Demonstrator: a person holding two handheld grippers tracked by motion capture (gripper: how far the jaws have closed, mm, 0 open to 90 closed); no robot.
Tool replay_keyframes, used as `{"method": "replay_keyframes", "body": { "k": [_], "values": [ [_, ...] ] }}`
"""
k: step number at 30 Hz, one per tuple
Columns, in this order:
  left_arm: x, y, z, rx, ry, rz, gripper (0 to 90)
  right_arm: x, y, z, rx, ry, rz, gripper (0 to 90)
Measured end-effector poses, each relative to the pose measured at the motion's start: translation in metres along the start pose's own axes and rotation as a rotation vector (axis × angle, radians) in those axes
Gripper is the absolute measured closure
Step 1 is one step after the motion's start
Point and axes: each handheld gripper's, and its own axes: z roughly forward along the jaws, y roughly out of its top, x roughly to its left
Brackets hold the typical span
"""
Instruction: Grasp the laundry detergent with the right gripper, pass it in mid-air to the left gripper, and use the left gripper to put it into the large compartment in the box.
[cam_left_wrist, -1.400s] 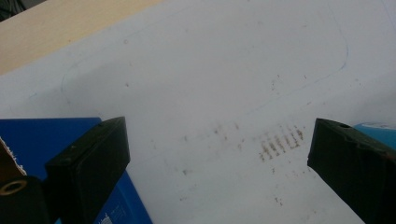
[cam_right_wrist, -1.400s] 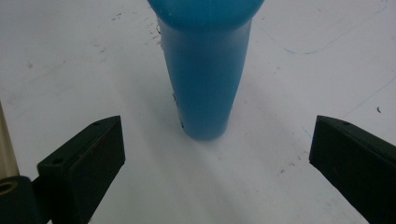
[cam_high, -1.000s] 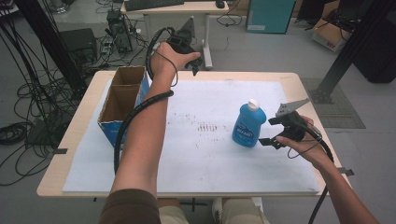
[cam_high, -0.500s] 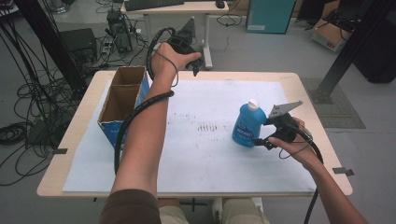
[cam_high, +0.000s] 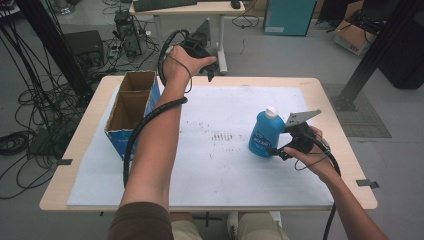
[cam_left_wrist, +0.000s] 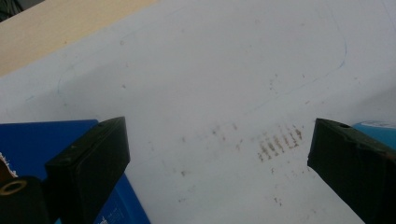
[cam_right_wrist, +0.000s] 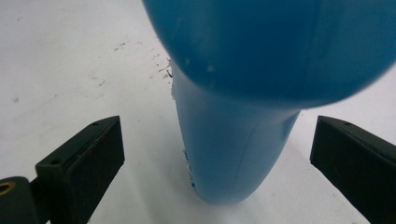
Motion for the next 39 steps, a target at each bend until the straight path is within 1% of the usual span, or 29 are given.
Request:
{"method": "replay_keyframes", "body": {
  "k": [4,11,12,16,22,25,26,36,39],
  "values": [
    [-0.001,0.0,0.0,0.001,-0.001,0.001,5.8,0.001,0.0,0.002,-0.018,-0.001,0.005,2.7],
    [-0.001,0.0,0.0,-0.002,0.0,0.001,5.8,0.002,0.0,0.006,-0.034,-0.01,-0.006,2.6],
    [-0.001,0.0,0.0,-0.004,0.0,0.001,5.8,0.002,0.0,0.007,-0.04,-0.01,0.0,2.5],
    [0.0,0.0,0.001,0.004,-0.001,0.005,5.8,0.002,-0.001,0.008,-0.05,-0.016,0.0,2.3],
    [-0.001,0.001,0.003,0.001,-0.003,0.002,5.8,0.003,-0.003,0.011,-0.056,-0.024,0.004,2.2],
    [-0.002,0.001,0.004,0.0,-0.006,0.003,5.8,0.003,-0.004,0.013,-0.06,-0.025,0.0,2.2],
    [-0.002,0.002,0.004,0.006,-0.006,0.01,5.8,0.003,-0.004,0.013,-0.059,-0.024,0.002,2.2],
    [-0.003,0.003,0.004,0.006,-0.008,0.012,5.8,0.004,-0.004,0.014,-0.07,-0.026,0.009,2.1],
    [-0.004,0.003,0.004,0.002,-0.008,0.006,5.8,0.004,-0.004,0.015,-0.077,-0.029,0.001,2.0]
  ]
}}
